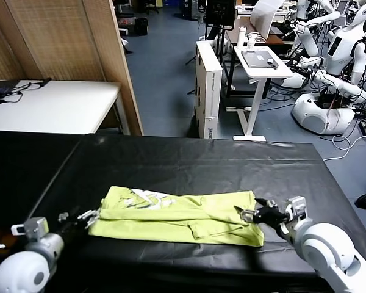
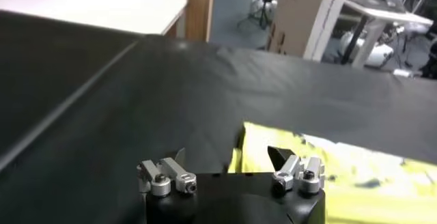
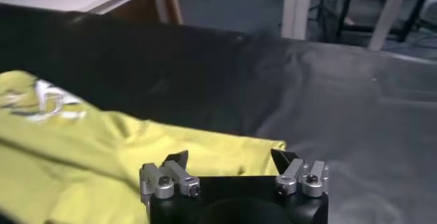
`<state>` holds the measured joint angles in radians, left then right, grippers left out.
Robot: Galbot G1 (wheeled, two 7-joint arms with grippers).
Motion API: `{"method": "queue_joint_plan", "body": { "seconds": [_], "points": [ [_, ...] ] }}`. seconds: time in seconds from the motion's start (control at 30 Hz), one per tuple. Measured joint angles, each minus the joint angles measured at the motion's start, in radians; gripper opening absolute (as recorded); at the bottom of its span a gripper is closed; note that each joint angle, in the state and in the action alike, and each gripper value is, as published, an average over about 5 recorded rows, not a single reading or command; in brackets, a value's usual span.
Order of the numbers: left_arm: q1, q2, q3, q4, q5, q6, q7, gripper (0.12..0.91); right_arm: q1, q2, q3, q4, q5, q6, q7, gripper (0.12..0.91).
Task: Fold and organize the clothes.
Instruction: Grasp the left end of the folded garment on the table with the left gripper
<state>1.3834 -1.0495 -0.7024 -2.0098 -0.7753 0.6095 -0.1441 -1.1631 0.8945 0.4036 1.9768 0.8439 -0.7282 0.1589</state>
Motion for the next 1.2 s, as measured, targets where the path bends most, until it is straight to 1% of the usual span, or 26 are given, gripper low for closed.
{"method": "queue_joint_plan", "body": {
  "seconds": [0.23, 0.5, 0.67, 1.03, 1.13, 1.2],
  "points": [
    [-0.129, -0.010, 0.068, 0.118, 0.013, -0.007, 0.001, 0.907, 0.044, 0.036, -0.010, -0.073, -0.018, 0.015, 0.002, 0.907],
    [-0.209, -0.017, 0.127, 0.199, 0.038, -0.014, 0.008, 0.907, 0.069, 0.067, -0.025, -0.123, -0.032, 0.018, 0.001, 0.907],
    [-0.215, -0.024, 0.148, 0.211, 0.055, -0.013, 0.017, 0.907, 0.076, 0.075, -0.030, -0.131, -0.033, 0.019, 0.000, 0.907],
    [-0.190, -0.027, 0.158, 0.190, 0.058, -0.001, 0.015, 0.907, 0.075, 0.079, -0.033, -0.135, -0.036, 0.019, -0.003, 0.906],
    [-0.193, -0.028, 0.161, 0.195, 0.057, -0.002, 0.015, 0.905, 0.071, 0.081, -0.034, -0.135, -0.037, 0.019, -0.004, 0.896],
    [-0.193, -0.029, 0.164, 0.196, 0.057, -0.002, 0.016, 0.899, 0.069, 0.082, -0.034, -0.135, -0.038, 0.018, -0.004, 0.871]
  ]
}}
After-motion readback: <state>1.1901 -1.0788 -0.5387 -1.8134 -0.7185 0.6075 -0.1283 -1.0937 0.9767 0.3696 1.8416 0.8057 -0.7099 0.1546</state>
